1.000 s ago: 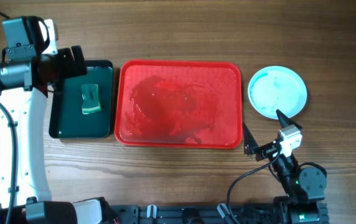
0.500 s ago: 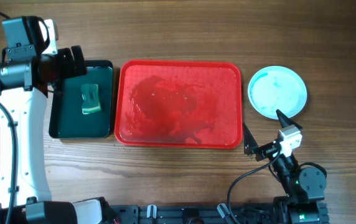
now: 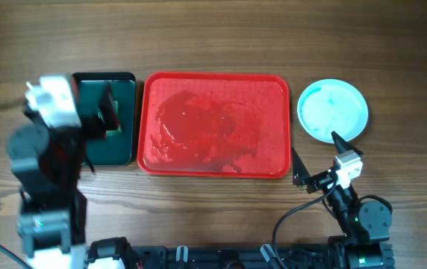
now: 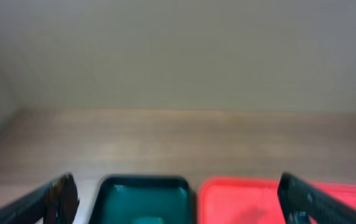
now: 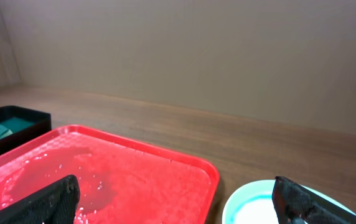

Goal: Clean dirty plates on tray and stack at the side

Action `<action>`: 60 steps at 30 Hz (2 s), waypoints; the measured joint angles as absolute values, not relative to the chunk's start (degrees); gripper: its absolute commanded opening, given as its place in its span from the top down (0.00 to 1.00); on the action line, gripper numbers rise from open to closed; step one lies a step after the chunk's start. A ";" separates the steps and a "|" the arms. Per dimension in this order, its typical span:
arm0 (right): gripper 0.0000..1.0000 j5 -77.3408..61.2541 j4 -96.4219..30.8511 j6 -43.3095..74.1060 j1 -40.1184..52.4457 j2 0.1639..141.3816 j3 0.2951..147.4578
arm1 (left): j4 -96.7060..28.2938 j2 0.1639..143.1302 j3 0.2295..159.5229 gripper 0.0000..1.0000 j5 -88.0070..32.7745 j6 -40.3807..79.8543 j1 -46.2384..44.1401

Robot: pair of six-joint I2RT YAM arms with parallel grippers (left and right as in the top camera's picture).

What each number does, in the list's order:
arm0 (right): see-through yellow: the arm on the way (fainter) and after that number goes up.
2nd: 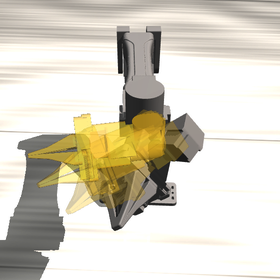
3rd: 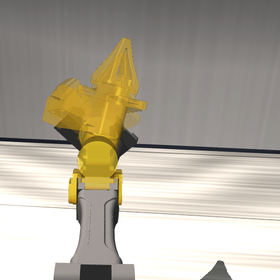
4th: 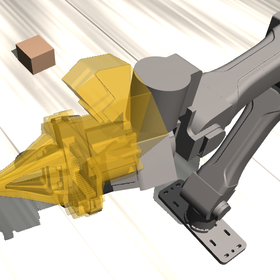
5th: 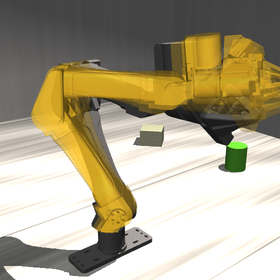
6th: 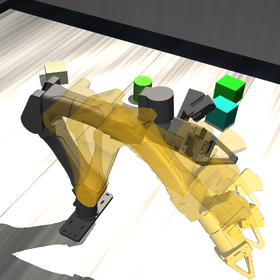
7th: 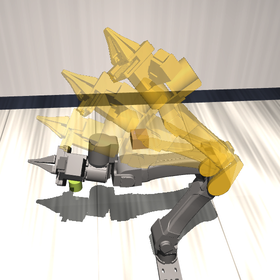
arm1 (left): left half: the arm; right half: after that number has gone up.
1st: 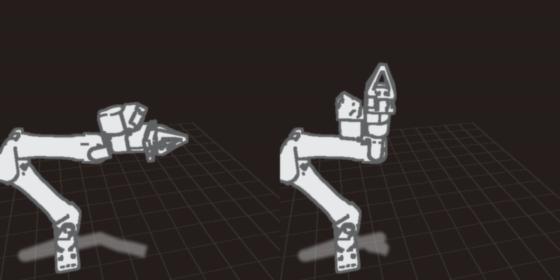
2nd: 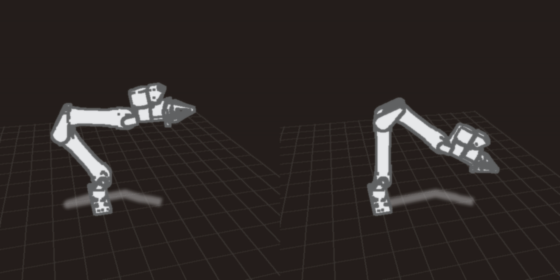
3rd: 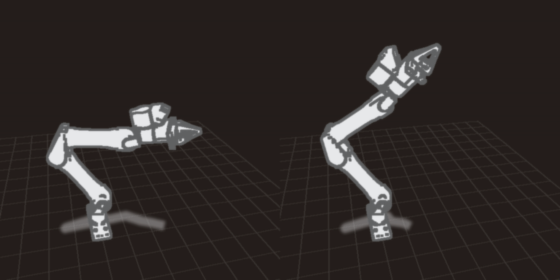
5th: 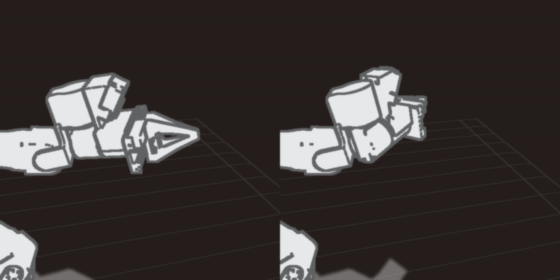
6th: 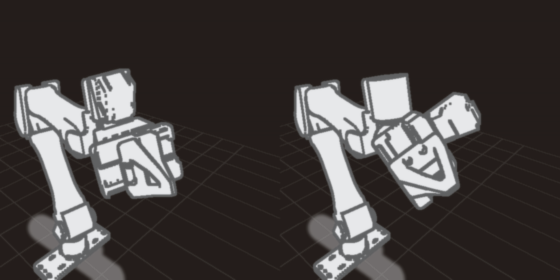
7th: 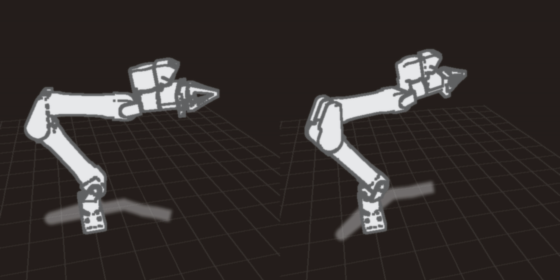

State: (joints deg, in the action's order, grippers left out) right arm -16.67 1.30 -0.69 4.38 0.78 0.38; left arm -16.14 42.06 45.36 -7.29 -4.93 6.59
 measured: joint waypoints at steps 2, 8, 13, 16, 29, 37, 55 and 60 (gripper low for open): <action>0.00 -16.64 1.34 -0.69 4.36 0.75 0.38 | -7.51 34.94 34.20 0.00 -9.93 -4.93 5.37; 0.00 -16.62 1.30 -0.69 4.38 0.75 0.38 | 0.54 15.75 13.74 0.00 -11.86 -4.93 2.35; 0.00 -16.62 1.30 -0.67 4.36 0.73 0.38 | -0.03 5.52 7.29 0.00 -11.42 -4.93 2.24; 0.00 -16.62 1.32 -0.69 4.36 0.73 0.38 | -0.60 1.63 4.51 0.00 -11.18 -4.93 2.24; 0.00 -16.62 1.32 -0.69 4.36 0.73 0.38 | -3.44 0.78 0.78 0.00 -10.98 -4.84 2.24; 0.00 -16.62 1.32 -0.69 4.36 0.73 0.38 | -3.44 0.80 0.78 0.00 -10.98 -4.84 2.24; 0.00 -16.62 1.32 -0.69 4.36 0.73 0.38 | -3.44 0.78 0.78 0.00 -10.98 -4.84 2.24; 0.01 -16.62 1.32 -0.67 4.36 0.73 0.38 | -3.44 0.80 0.78 0.00 -10.98 -4.84 2.24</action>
